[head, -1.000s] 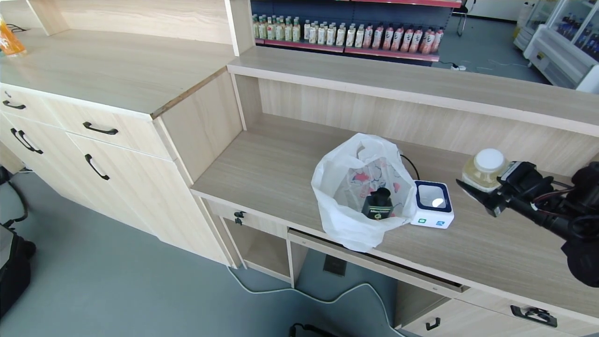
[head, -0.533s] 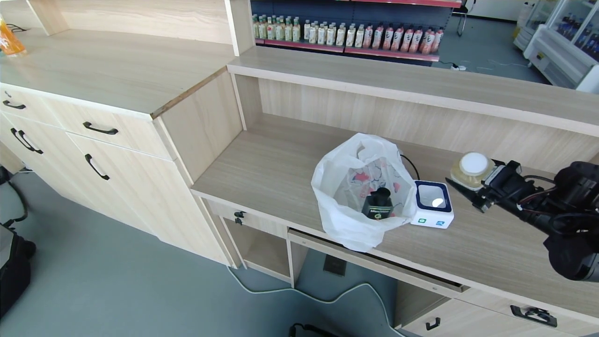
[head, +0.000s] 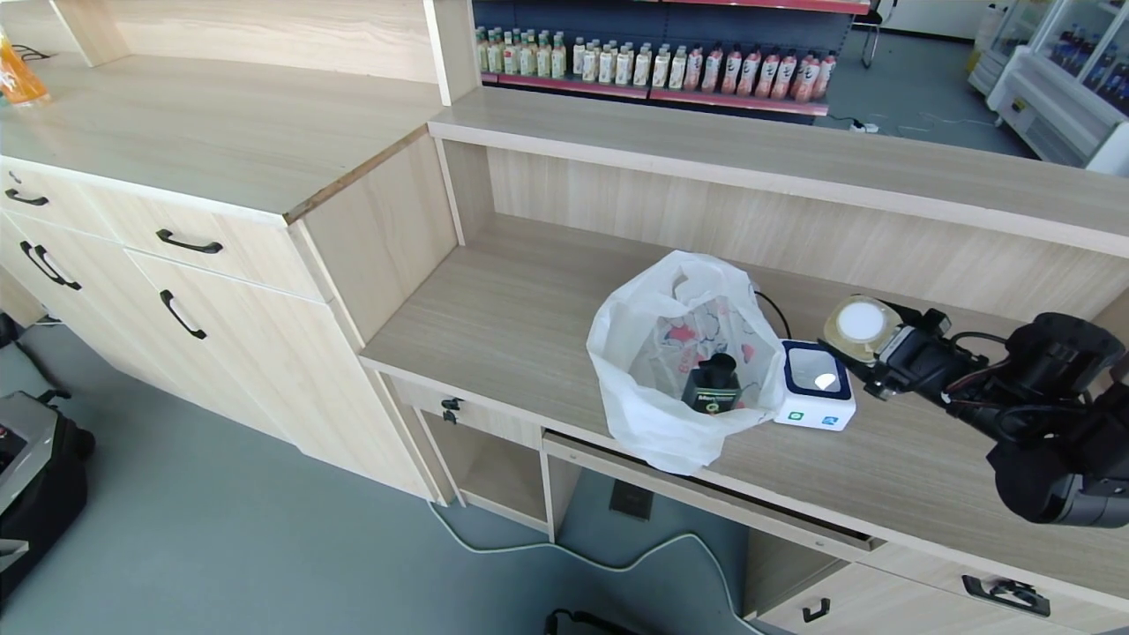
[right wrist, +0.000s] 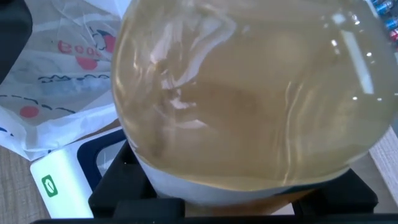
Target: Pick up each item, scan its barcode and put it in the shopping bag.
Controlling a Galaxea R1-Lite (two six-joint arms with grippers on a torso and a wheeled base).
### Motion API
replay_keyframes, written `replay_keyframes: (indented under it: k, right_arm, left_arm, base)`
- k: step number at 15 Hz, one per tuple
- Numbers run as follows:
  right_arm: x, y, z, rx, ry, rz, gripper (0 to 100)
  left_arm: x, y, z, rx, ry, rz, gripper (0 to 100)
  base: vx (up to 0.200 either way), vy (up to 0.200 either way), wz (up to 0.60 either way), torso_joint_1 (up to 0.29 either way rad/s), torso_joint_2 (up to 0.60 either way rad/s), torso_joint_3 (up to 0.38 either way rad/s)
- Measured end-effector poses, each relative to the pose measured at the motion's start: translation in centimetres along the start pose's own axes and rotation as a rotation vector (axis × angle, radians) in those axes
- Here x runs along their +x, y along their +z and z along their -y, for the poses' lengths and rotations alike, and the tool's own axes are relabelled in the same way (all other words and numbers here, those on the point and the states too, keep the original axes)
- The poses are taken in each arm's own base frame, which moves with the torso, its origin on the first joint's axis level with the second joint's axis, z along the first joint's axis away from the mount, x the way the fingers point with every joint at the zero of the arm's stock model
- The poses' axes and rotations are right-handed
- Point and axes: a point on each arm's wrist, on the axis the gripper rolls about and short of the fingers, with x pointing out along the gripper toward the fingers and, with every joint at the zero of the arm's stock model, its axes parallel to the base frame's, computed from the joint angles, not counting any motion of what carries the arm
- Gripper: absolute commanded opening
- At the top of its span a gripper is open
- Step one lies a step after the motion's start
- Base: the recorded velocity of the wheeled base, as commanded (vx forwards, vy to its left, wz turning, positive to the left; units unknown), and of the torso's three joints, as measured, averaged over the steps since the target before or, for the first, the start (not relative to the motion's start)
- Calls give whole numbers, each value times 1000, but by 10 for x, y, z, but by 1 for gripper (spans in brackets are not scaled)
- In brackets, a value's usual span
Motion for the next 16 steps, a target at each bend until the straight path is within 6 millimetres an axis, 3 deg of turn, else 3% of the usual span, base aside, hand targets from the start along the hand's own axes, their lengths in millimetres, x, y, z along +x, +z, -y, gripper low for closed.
replay_keyframes:
  k: [16]
  right_arm:
    - [10, -14, -7, -12, 2, -4, 0]
  left_arm:
    - [0, 0, 0, 0, 0, 0, 100]
  base:
    - [0, 0, 0, 0, 0, 0]
